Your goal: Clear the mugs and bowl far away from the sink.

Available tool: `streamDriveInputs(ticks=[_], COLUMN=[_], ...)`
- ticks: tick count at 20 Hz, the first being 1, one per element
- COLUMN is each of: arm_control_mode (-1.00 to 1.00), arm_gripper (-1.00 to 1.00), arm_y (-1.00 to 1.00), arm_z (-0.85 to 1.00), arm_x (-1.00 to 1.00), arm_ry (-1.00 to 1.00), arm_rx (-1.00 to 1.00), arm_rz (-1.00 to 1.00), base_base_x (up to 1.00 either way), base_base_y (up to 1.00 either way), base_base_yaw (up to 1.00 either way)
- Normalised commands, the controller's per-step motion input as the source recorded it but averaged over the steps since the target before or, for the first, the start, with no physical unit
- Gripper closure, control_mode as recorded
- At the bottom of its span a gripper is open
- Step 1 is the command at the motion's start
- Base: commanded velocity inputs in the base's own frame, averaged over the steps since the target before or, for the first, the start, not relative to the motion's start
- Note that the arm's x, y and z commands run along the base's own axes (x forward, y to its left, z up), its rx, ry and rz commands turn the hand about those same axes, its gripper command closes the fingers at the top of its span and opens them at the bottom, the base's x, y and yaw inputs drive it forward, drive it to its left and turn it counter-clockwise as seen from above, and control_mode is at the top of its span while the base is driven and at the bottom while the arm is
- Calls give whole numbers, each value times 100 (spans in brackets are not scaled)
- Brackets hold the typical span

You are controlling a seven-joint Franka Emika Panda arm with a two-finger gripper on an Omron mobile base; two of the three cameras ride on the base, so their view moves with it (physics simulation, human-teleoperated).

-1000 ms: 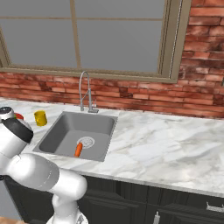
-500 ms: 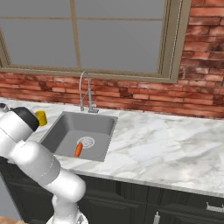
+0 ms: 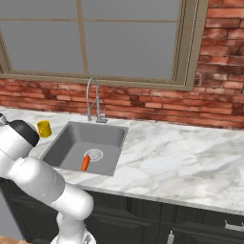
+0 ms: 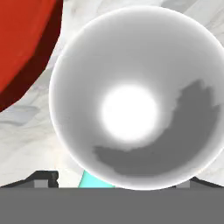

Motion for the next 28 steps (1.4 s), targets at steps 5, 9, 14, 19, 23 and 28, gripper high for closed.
streamDriveInputs(ticks=[5, 9, 14, 19, 23, 28], arm_control_mode=[-100, -100, -100, -100, -100, -100], arm_gripper=[100, 100, 100, 100, 100, 100], arm_y=[-51, -57, -18, -2, -16, -43], arm_z=[-25, -10, 8, 4, 96, 100], arm_x=[-16, -16, -4, -8, -23, -36], arm_ry=[-3, -13, -22, -8, -5, 1], arm_rx=[0, 0, 0, 1, 11, 13], arm_rz=[1, 1, 0, -4, 7, 12], base_base_x=[0, 0, 0, 0, 0, 0], base_base_y=[0, 0, 0, 0, 0, 0], base_base_yaw=[0, 0, 0, 0, 0, 0])
